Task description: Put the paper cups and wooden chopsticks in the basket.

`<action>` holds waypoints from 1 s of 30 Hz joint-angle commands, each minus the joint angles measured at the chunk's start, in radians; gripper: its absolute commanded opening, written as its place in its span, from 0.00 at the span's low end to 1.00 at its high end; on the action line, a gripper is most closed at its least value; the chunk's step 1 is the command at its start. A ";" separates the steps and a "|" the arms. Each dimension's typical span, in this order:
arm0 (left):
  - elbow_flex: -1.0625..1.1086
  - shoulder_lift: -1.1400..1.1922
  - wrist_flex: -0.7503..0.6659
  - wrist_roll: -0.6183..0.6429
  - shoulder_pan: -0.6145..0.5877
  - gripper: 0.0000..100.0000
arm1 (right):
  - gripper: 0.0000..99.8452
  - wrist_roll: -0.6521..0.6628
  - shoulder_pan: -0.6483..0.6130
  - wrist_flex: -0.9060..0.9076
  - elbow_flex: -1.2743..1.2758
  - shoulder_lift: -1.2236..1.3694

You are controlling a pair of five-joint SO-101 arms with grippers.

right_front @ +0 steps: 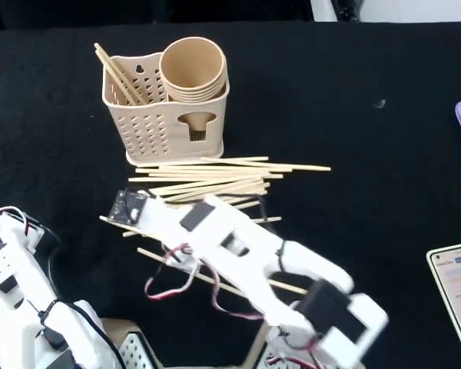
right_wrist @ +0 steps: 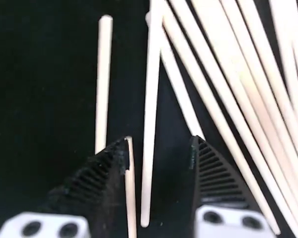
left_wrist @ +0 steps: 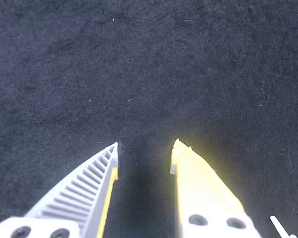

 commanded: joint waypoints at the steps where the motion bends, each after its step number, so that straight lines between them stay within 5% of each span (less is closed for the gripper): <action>1: -0.053 -0.025 -0.015 0.011 0.001 0.18 | 0.19 0.000 -0.011 -0.015 -0.101 0.094; 4: -0.053 -0.025 -0.015 0.011 0.001 0.18 | 0.15 -0.002 -0.012 -0.014 -0.125 0.142; 7: -0.053 -0.025 -0.015 0.011 0.001 0.18 | 0.01 -0.005 -0.006 -0.015 -0.124 0.114; 30: -0.051 -0.025 -0.017 0.011 0.004 0.18 | 0.01 0.012 0.006 0.021 0.285 -0.383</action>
